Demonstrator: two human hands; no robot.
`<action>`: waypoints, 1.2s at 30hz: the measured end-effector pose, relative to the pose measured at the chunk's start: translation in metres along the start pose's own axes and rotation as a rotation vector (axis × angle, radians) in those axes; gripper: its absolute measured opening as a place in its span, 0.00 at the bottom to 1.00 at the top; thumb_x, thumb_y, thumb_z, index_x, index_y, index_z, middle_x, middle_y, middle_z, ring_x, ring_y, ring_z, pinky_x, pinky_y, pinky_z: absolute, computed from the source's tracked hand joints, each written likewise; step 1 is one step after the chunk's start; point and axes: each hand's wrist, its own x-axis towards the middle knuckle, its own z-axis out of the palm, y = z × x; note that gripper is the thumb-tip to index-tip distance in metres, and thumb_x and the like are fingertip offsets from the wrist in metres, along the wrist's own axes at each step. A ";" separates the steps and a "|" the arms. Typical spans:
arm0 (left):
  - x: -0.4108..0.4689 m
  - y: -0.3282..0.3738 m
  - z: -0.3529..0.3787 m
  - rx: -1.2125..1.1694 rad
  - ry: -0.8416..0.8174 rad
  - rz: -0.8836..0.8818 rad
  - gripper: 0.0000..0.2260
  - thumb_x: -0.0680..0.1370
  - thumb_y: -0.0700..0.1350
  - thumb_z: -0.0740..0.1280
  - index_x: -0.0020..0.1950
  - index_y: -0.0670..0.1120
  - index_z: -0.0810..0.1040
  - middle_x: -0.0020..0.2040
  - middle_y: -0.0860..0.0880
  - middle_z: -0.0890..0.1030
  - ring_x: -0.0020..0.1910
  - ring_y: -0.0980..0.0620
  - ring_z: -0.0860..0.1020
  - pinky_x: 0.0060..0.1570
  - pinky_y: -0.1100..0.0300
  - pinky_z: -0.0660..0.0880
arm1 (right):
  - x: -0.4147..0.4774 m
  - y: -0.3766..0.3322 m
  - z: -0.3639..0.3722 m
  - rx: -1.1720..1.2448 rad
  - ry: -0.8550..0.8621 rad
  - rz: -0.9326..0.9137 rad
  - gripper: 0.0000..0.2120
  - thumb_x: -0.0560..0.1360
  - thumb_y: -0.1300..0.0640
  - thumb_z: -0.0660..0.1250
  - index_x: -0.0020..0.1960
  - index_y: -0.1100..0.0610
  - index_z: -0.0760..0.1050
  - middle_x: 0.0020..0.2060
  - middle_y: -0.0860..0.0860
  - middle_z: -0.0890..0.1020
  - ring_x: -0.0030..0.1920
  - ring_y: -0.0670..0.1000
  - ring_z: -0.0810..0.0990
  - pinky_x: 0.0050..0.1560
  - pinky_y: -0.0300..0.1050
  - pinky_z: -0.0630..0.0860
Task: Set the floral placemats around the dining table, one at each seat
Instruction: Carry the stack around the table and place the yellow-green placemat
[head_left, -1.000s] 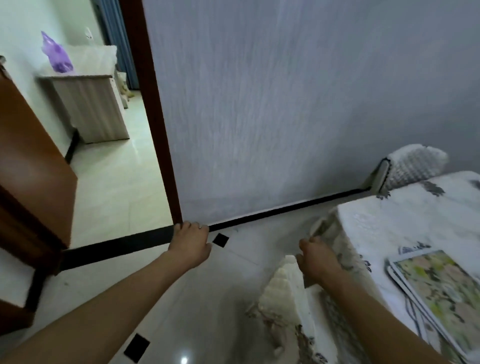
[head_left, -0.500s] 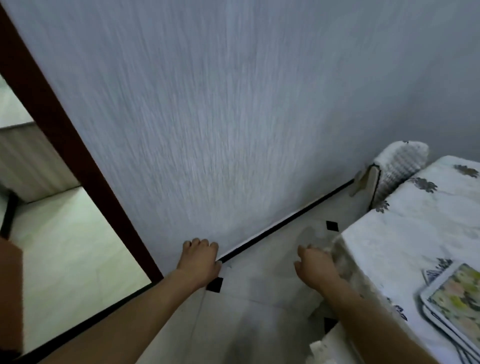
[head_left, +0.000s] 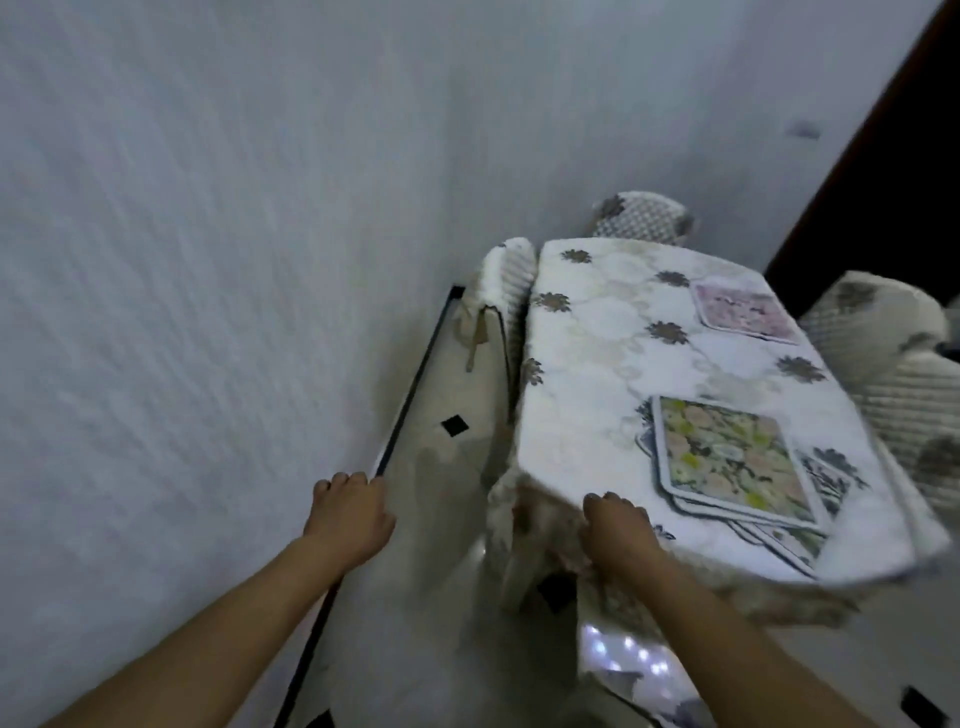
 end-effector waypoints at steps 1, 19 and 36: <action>0.021 0.009 -0.004 0.002 0.000 0.048 0.13 0.76 0.56 0.59 0.52 0.48 0.75 0.52 0.46 0.78 0.54 0.44 0.74 0.52 0.51 0.66 | -0.005 0.013 0.001 0.017 -0.007 0.073 0.06 0.73 0.52 0.61 0.47 0.52 0.70 0.47 0.54 0.77 0.48 0.57 0.78 0.46 0.49 0.70; 0.332 0.316 -0.018 0.198 -0.018 0.774 0.15 0.77 0.56 0.61 0.57 0.47 0.73 0.52 0.45 0.77 0.54 0.41 0.74 0.54 0.47 0.68 | 0.113 0.224 0.038 0.808 0.065 0.899 0.12 0.76 0.51 0.63 0.37 0.54 0.65 0.34 0.51 0.73 0.38 0.54 0.74 0.31 0.44 0.64; 0.547 0.534 0.078 0.052 -0.465 0.983 0.13 0.76 0.50 0.65 0.51 0.42 0.68 0.51 0.41 0.77 0.52 0.39 0.77 0.49 0.50 0.73 | 0.203 0.258 0.036 1.451 0.544 1.870 0.23 0.72 0.58 0.68 0.64 0.64 0.67 0.51 0.59 0.80 0.48 0.60 0.81 0.41 0.45 0.75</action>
